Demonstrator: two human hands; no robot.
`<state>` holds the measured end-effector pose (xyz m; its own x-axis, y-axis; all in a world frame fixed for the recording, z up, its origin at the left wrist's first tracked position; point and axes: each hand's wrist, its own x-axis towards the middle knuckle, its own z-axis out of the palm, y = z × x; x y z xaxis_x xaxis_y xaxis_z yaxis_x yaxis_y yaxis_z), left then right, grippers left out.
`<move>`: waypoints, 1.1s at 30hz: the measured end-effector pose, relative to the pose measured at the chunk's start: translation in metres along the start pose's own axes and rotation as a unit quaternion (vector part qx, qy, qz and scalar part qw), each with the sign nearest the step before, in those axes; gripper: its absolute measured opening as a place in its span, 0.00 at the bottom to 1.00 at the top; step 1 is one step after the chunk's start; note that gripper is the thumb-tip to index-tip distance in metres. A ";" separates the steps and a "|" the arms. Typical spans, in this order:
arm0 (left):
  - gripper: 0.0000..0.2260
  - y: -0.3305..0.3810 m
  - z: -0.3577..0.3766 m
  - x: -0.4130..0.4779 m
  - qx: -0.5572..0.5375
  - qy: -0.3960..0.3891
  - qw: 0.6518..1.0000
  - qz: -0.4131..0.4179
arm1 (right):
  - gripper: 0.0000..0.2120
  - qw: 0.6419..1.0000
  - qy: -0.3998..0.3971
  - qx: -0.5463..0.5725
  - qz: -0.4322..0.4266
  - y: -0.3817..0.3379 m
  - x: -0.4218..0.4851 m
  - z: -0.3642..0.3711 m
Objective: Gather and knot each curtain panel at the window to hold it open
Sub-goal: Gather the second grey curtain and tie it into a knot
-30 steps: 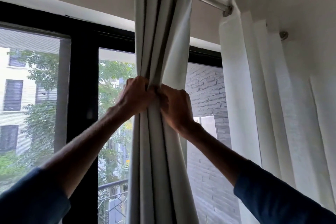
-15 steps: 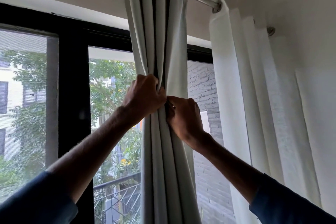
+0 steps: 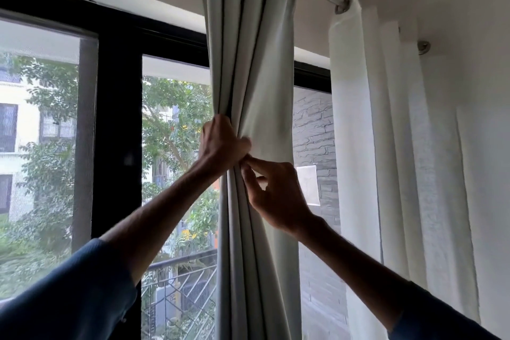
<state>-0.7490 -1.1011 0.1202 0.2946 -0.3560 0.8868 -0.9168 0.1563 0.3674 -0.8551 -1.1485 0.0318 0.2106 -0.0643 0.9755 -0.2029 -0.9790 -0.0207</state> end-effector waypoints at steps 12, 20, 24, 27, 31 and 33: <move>0.18 -0.014 0.012 -0.008 0.000 -0.017 0.999 0.039 | 0.45 0.872 0.010 0.236 0.429 0.122 0.027 -0.014; 0.05 -0.034 0.027 -0.021 0.080 0.081 0.986 0.118 | 0.03 0.955 0.198 0.009 0.222 0.115 0.023 -0.012; 0.08 -0.026 0.042 -0.033 0.104 0.070 0.983 0.131 | 0.13 0.961 0.250 -0.030 0.118 0.086 -0.001 0.004; 0.06 -0.021 0.045 -0.042 0.099 0.035 0.983 0.152 | 0.13 0.969 0.234 -0.068 0.046 0.072 -0.019 0.018; 0.06 -0.013 0.044 -0.045 0.054 0.010 0.982 0.179 | 0.14 0.984 0.164 -0.062 0.012 0.050 -0.035 0.035; 0.12 -0.013 0.044 -0.045 0.046 -0.006 0.980 0.196 | 0.17 0.989 0.125 -0.077 0.030 0.043 -0.040 0.035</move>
<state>-0.7621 -1.1278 0.0636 -0.0873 -0.2952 0.9514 -0.9793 0.2003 -0.0277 -0.8392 -1.1943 -0.0161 -0.0448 -0.0526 0.9976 -0.3560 -0.9322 -0.0651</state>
